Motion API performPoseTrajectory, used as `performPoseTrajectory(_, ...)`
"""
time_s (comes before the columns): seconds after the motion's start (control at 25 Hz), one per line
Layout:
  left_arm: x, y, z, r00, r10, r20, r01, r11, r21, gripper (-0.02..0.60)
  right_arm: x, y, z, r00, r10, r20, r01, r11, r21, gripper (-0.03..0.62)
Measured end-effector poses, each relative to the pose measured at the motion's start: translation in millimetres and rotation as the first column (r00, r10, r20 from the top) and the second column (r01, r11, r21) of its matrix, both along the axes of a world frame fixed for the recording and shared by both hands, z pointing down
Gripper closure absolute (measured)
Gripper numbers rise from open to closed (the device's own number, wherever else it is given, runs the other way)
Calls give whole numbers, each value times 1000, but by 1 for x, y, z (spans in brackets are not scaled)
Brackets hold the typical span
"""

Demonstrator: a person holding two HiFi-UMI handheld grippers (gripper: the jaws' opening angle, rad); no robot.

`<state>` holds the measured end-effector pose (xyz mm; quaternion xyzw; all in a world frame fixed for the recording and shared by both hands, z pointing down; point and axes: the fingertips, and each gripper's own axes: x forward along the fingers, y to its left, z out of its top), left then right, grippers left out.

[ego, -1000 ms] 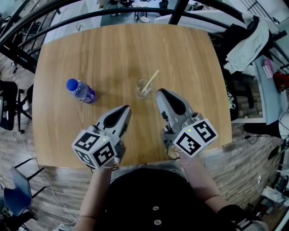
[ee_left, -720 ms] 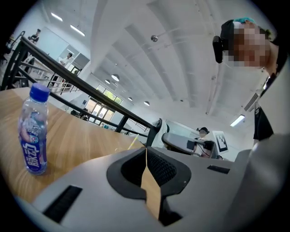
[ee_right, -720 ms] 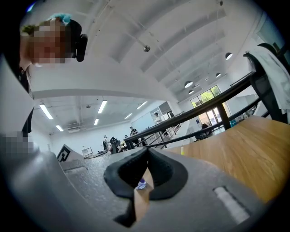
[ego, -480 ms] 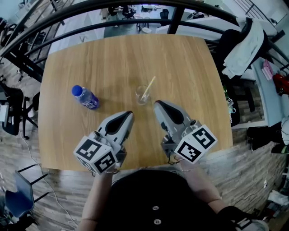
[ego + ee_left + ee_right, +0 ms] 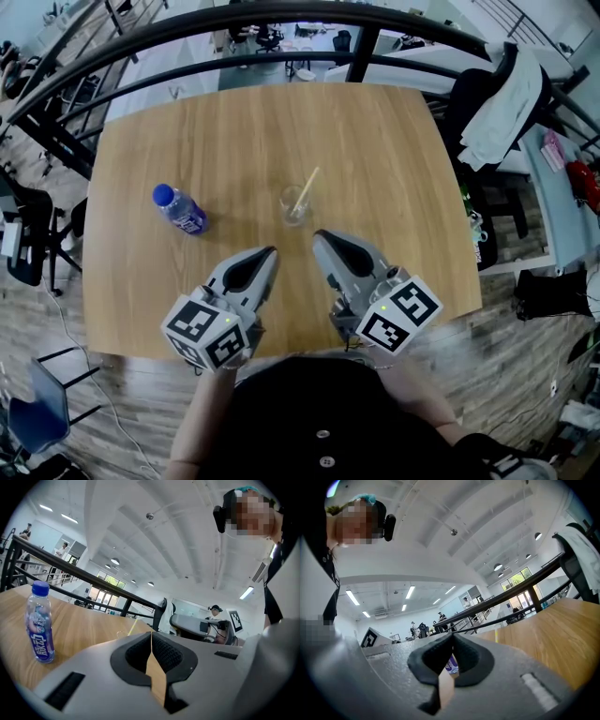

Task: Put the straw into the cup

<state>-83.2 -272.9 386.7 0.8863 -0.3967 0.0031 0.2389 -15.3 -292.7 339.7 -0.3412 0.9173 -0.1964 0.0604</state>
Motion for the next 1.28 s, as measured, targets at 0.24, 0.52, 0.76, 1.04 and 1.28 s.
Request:
performPoseTrajectory(0.24,-1,4,4,999,-48,15,48,999,-11,558,-6,6,1,999,-29,-20,29,1000,10,595)
performPoseTrajectory(0.52,4,7,4,999,-23,22,24,1000,-10,558,-8,11,8,998,-52,-39,52,999,-6,595)
performPoseTrajectory(0.76,2,8,3,1000,-19,20,19,1000,-4,558,-5,9,9,997,-43,-63,43,999,4,595)
performPoseTrajectory(1.04,0,8,4,1000,-14,13,14,1000,-5,558,-5,8,10,997,-35,-74,36,999,3,595)
performPoseTrajectory(1.28,4,9,5,1000,6,12,-6,1000,-4,558,-8,10,11,995,-46,-86,47,999,5,595)
